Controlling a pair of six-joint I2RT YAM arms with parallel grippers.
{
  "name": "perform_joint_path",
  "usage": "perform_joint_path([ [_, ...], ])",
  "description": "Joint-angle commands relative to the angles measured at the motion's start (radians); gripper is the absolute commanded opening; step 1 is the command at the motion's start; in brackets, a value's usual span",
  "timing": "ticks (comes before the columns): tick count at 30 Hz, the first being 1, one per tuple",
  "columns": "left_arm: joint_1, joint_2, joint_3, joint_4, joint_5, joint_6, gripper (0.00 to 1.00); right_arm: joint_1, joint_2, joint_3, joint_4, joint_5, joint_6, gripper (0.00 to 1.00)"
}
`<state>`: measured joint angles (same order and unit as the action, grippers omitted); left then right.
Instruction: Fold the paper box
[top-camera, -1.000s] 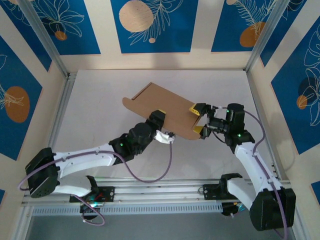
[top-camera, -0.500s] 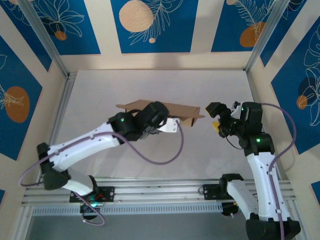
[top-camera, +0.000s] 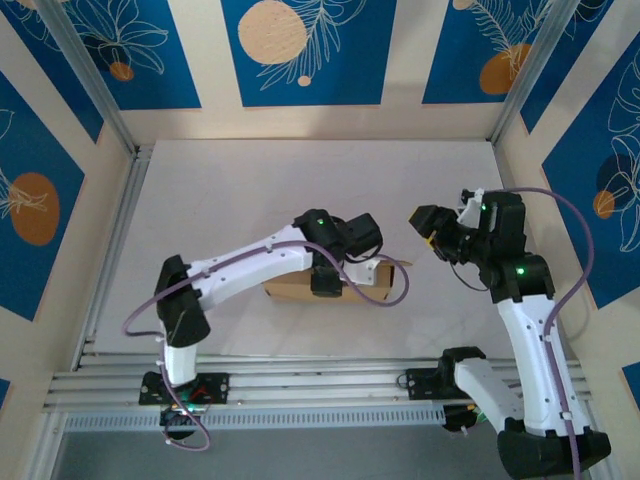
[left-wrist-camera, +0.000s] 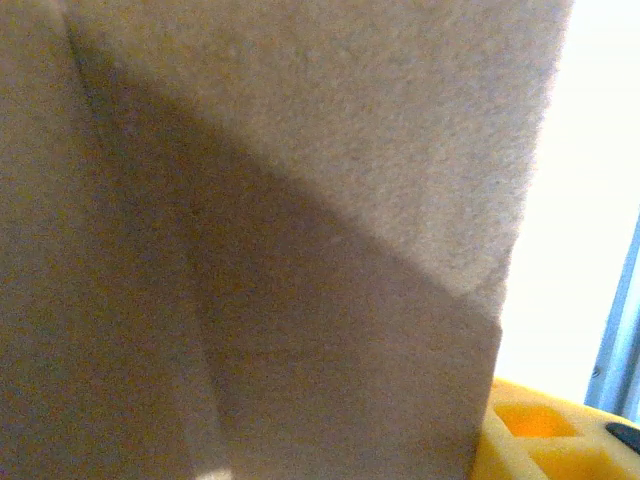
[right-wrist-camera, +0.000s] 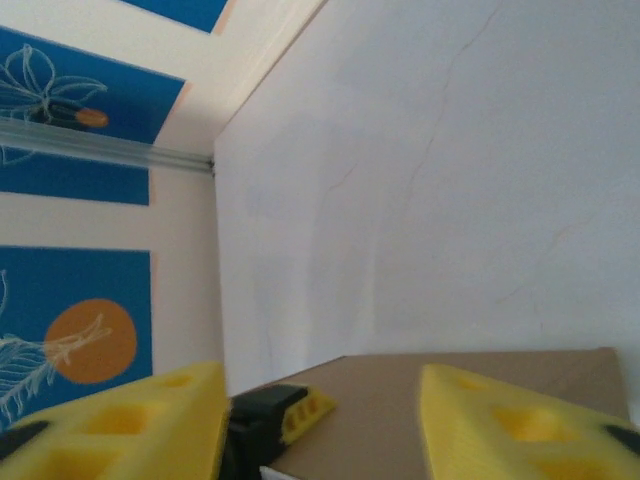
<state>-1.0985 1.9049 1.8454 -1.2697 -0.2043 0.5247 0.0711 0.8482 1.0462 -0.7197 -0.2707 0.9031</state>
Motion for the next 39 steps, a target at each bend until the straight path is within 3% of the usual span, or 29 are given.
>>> perform_joint_path([
  [1,0.024,0.051,0.04,-0.02,0.059,-0.049,0.51,0.005,0.033,-0.057,0.101,-0.13,0.121,0.36],
  [4,0.035,0.057,0.001,0.041,0.041,-0.045,0.52,0.008,0.068,-0.112,0.196,-0.192,0.23,0.2],
  [7,0.045,0.048,-0.043,0.095,0.054,-0.046,0.54,0.034,0.092,-0.149,0.276,-0.194,0.307,0.13],
  [17,0.058,0.043,-0.103,0.168,0.087,-0.046,0.55,0.149,0.14,-0.158,0.28,-0.096,0.345,0.12],
  [28,0.062,0.003,-0.159,0.243,0.085,-0.038,0.56,0.183,0.076,-0.34,0.29,-0.046,0.363,0.09],
  [39,0.064,-0.077,-0.241,0.334,0.079,-0.016,0.69,0.194,0.063,-0.402,0.266,-0.018,0.333,0.09],
])
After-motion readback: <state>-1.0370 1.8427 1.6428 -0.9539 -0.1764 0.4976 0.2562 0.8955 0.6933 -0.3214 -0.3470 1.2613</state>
